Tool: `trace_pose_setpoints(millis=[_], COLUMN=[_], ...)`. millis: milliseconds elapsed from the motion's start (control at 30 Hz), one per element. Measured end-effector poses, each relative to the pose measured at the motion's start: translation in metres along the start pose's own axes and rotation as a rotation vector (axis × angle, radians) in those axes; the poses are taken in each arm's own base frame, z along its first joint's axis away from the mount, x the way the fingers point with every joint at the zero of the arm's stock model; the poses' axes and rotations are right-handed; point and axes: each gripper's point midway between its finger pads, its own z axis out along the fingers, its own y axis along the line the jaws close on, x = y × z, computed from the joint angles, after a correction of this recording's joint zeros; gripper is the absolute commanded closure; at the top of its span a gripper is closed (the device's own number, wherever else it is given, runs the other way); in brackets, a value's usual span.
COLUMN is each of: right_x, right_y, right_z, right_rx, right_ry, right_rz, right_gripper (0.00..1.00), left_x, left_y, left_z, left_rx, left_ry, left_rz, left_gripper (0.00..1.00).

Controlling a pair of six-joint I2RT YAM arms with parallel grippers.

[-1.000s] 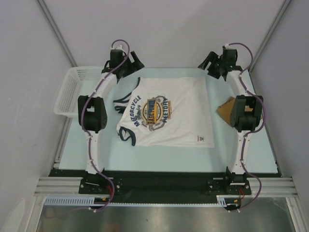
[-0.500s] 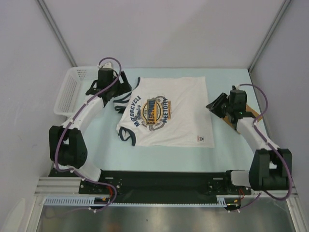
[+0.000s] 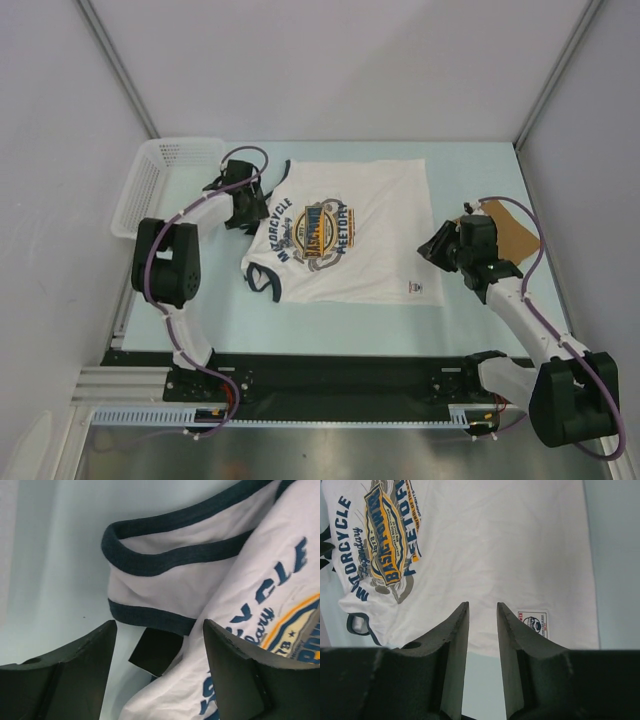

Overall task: Fold and stack the tank tops
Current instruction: Flatten the tank top out

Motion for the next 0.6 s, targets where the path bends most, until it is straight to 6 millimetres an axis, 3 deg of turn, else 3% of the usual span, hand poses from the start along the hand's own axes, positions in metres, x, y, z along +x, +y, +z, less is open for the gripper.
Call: trace_pose_setpoints(millis=[133,233,267,433,600], right_x=[0.0,-0.002,-0.003,-0.002,-0.002], right_y=[-0.003,-0.001,-0.001,-0.003,-0.004], right_z=[-0.003,-0.007,-0.007,-0.01,-0.01], right_rx=[0.006,-0.003,-0.005,-0.003,0.0], right_ry=[-0.002,-0.014,-0.016,-0.01,-0.009], right_rz=[-0.017,-0.028,-0.031,-0.041,-0.045], right_gripper=[0.68,0.69,0.68,0.69,0.7], left_x=[-0.001,-0.012,-0.016,-0.022,-0.037], left_y=[0.014,0.017,0.019,0.036,0.052], left_z=[0.006,0.017,0.022,0.044,0.038], left_rx=[-0.081,-0.119,-0.129,-0.185,-0.259], left_ry=[-0.002,-0.016,-0.017,0.001,-0.02], left_rz=[0.009,0.009,0.012,0.007,0.014], left_gripper=[0.31,0.71,0.99,1.0,0.99])
